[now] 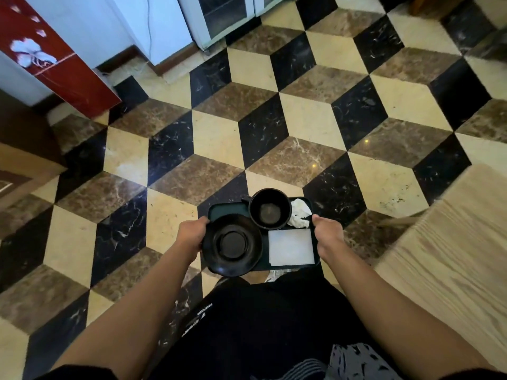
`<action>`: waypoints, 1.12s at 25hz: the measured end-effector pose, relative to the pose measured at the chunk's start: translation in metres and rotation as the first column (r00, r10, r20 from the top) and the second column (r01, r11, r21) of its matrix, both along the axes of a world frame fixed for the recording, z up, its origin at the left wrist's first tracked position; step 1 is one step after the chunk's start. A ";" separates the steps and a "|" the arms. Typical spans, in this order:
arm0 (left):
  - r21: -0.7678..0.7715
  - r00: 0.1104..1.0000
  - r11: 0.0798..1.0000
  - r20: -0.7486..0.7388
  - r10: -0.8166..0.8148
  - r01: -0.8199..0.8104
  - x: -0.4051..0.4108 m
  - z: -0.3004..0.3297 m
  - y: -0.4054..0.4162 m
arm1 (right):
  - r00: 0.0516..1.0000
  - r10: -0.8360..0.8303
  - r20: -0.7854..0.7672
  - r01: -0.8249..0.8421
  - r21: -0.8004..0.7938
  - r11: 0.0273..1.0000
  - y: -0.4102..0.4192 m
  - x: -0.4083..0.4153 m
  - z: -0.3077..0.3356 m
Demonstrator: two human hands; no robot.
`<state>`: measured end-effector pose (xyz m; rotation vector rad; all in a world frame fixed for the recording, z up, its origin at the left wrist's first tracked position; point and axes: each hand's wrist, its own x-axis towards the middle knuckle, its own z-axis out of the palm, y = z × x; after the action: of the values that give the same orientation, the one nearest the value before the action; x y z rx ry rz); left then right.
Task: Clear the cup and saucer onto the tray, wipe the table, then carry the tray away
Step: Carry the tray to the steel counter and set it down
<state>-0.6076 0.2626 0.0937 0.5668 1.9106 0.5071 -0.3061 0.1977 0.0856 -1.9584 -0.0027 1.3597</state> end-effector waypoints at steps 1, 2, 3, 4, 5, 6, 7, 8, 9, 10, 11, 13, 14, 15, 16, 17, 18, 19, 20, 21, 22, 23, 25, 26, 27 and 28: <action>0.007 1.000 1.000 0.003 -0.011 0.011 0.005 0.000 0.015 | 1.000 -0.013 -0.005 0.013 0.006 1.000 0.012 0.005 0.003; 0.018 1.000 0.999 0.004 -0.029 0.029 0.011 0.001 0.029 | 0.999 -0.033 -0.009 0.033 0.010 0.999 0.022 0.010 0.003; 0.023 0.999 0.998 0.006 -0.051 0.050 0.018 0.001 0.044 | 0.999 -0.050 -0.012 0.050 0.008 0.999 0.031 0.015 0.004; 0.023 0.997 0.997 0.008 -0.071 0.070 0.026 0.002 0.058 | 0.998 -0.070 -0.006 0.070 0.009 0.998 0.040 0.021 0.006; 0.022 0.996 0.996 0.018 -0.087 0.087 0.035 0.003 0.073 | 0.996 -0.084 -0.001 0.084 0.010 0.996 0.049 0.028 0.009; 0.020 0.995 0.995 0.024 -0.100 0.100 0.043 0.002 0.087 | 0.995 -0.097 -0.001 0.097 0.010 0.995 0.057 0.034 0.011; 0.019 0.993 0.993 0.023 -0.117 0.116 0.051 0.002 0.099 | 0.994 -0.111 0.003 0.111 0.004 0.994 0.064 0.040 0.012; 0.013 0.990 0.990 0.019 -0.137 0.137 0.060 -0.001 0.115 | 0.991 -0.131 0.021 0.131 -0.011 0.991 0.073 0.047 0.012; 0.011 0.987 0.988 0.022 -0.157 0.157 0.069 -0.004 0.129 | 0.987 -0.155 0.038 0.156 -0.023 0.987 0.081 0.054 0.012; 0.012 0.984 0.985 0.030 -0.174 0.174 0.078 -0.007 0.144 | 0.983 -0.180 0.046 0.182 -0.027 0.983 0.090 0.062 0.010; 0.012 0.980 0.981 0.040 -0.196 0.196 0.088 -0.009 0.159 | 0.978 -0.202 0.054 0.204 -0.031 0.979 0.099 0.069 0.012; 0.011 0.969 0.971 0.056 -0.240 0.240 0.109 -0.013 0.190 | 0.969 -0.240 0.055 0.243 -0.048 0.969 0.119 0.084 0.014; 0.015 0.964 0.965 0.057 -0.261 0.261 0.119 -0.015 0.204 | 0.963 -0.262 0.055 0.265 -0.050 0.963 0.128 0.091 0.013; 0.015 0.956 0.957 0.053 -0.290 0.290 0.130 -0.016 0.218 | 0.958 -0.279 0.062 0.282 -0.051 0.958 0.137 0.097 0.016; 0.015 0.944 0.945 0.048 -0.326 0.325 0.142 -0.017 0.236 | 0.951 -0.301 0.063 0.305 -0.058 0.951 0.147 0.106 0.016; 0.012 0.932 0.932 0.039 -0.362 0.361 0.153 -0.018 0.254 | 0.942 -0.328 0.070 0.332 -0.064 0.941 0.157 0.113 0.016; 0.007 0.920 0.921 0.029 -0.390 0.390 0.164 -0.018 0.273 | 0.929 -0.362 0.079 0.367 -0.063 0.928 0.169 0.121 0.013; 0.001 0.909 0.909 0.020 -0.416 0.416 0.175 -0.018 0.292 | 0.914 -0.397 0.082 0.402 -0.068 0.913 0.180 0.128 0.013; -0.004 0.896 0.896 0.011 -0.444 0.444 0.186 -0.018 0.311 | 0.902 -0.422 0.086 0.428 -0.071 0.901 0.192 0.135 0.014; -0.008 0.882 0.882 0.006 -0.471 0.471 0.198 -0.017 0.329 | 0.891 -0.444 0.091 0.451 -0.078 0.889 0.202 0.142 0.015; -0.010 0.864 0.864 -0.003 -0.504 0.503 0.209 -0.017 0.347 | 0.882 -0.463 0.083 0.469 -0.081 0.879 0.213 0.150 0.015; -0.008 0.843 0.844 -0.013 -0.537 0.537 0.219 -0.018 0.362 | 0.873 -0.481 0.079 0.487 -0.081 0.870 0.222 0.156 0.017; -0.002 0.798 0.798 -0.028 -0.602 0.602 0.239 -0.019 0.390 | 0.876 -0.469 0.107 0.477 -0.057 0.877 0.237 0.170 0.017; -0.012 0.768 0.769 -0.036 -0.639 0.639 0.250 -0.018 0.402 | 0.875 -0.468 0.122 0.476 -0.040 0.879 0.244 0.175 0.016; -0.022 0.740 0.741 -0.042 -0.672 0.672 0.262 -0.016 0.414 | 0.871 -0.475 0.126 0.483 -0.040 0.875 0.251 0.180 0.017; -0.024 0.719 0.720 -0.039 -0.694 0.693 0.274 -0.011 0.424 | 0.862 -0.493 0.121 0.501 -0.043 0.865 0.257 0.185 0.018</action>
<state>-0.3338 0.6864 0.0826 1.2341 1.5729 -0.0136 -0.1212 0.4544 0.1037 -1.9103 0.4800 0.9214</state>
